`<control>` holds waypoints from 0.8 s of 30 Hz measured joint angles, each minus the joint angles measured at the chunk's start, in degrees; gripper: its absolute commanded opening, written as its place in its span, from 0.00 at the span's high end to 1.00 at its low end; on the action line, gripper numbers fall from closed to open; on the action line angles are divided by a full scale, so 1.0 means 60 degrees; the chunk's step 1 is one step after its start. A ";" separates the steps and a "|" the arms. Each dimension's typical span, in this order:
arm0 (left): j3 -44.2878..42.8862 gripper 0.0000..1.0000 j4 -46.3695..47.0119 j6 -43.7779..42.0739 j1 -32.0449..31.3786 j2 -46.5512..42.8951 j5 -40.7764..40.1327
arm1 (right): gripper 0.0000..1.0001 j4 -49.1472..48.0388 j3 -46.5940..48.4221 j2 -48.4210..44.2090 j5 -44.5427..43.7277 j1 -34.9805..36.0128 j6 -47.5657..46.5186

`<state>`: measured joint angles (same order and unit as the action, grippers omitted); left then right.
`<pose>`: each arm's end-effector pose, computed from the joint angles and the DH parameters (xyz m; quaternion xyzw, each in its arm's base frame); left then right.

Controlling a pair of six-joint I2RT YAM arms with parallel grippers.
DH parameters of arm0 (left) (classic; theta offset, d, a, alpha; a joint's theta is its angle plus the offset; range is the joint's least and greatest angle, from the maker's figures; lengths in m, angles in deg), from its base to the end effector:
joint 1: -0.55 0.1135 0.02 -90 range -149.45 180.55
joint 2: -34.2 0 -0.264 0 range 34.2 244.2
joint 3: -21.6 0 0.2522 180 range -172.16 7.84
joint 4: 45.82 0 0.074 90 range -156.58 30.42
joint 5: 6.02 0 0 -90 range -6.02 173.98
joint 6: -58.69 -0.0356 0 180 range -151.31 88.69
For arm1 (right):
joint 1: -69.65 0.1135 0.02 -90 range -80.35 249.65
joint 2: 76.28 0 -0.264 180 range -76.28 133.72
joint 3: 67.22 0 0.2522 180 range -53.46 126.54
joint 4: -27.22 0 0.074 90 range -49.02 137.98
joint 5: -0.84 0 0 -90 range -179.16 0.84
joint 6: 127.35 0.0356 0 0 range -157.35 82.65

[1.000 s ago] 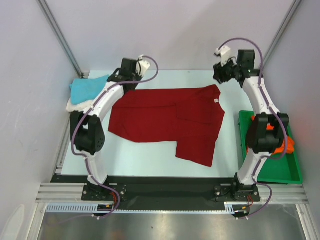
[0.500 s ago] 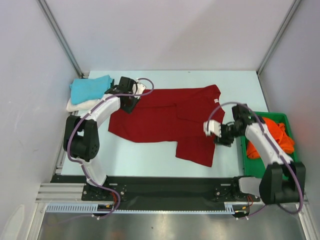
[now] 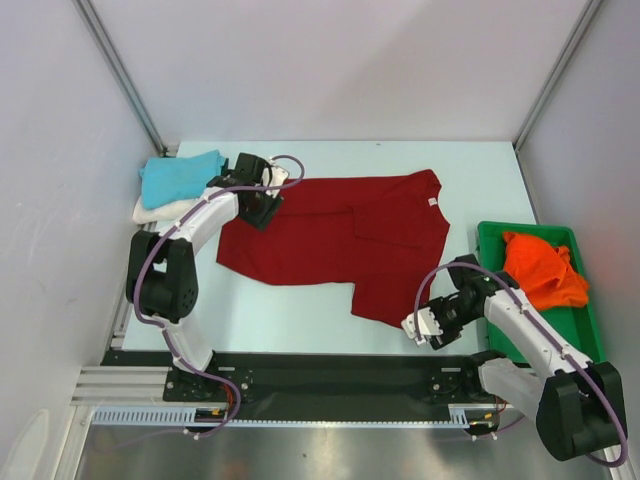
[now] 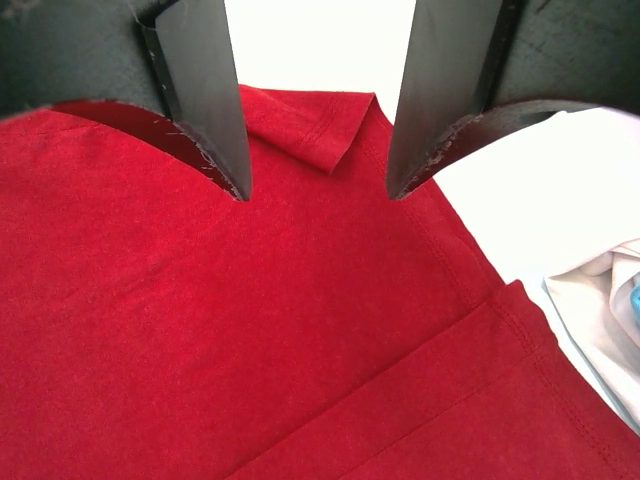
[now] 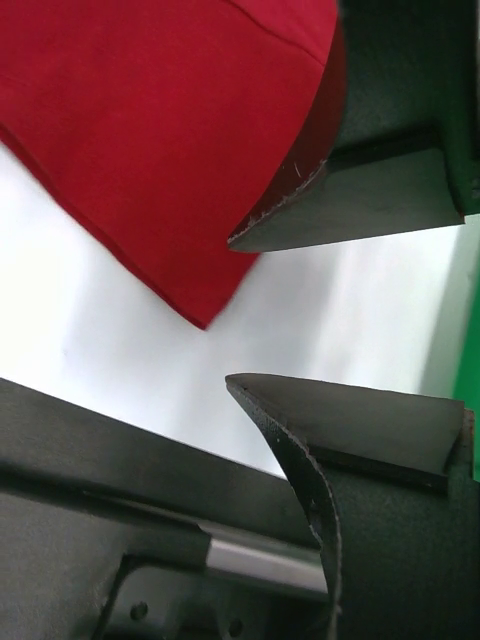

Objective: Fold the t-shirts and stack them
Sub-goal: Fold the tshirt

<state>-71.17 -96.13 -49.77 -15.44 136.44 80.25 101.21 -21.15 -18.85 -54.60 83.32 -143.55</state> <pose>0.3658 -0.1024 0.2354 0.2776 0.9242 0.0370 0.2598 0.1250 0.0512 0.1833 -0.8318 0.4675 0.1772 0.2412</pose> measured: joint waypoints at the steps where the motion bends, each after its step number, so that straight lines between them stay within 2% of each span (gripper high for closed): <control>1: 0.0000 0.37 0.0000 0.0004 0.0000 0.0000 -0.0018 | 0.44 -0.0109 -0.0022 0.0007 0.0000 0.0109 0.0022; 16: 0.0102 0.37 0.0015 -0.0011 0.0011 -0.0226 -0.0353 | 0.55 -0.1188 -0.0102 0.1188 -0.0266 0.0736 0.0412; 22: 0.0102 0.37 0.0066 -0.0018 0.0062 -0.0288 -0.0393 | 0.62 -0.1319 -0.0102 0.1643 -0.0543 0.0820 0.0408; 24: 0.0102 0.37 0.0069 -0.0018 0.0087 -0.0288 -0.0415 | 0.67 -0.1370 -0.0102 0.1756 -0.0637 0.0823 0.0390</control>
<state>-70.55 -95.72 -49.88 -14.92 134.71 77.76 92.99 -21.76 -8.32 -58.42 88.26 -141.21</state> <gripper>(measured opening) 0.626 0.376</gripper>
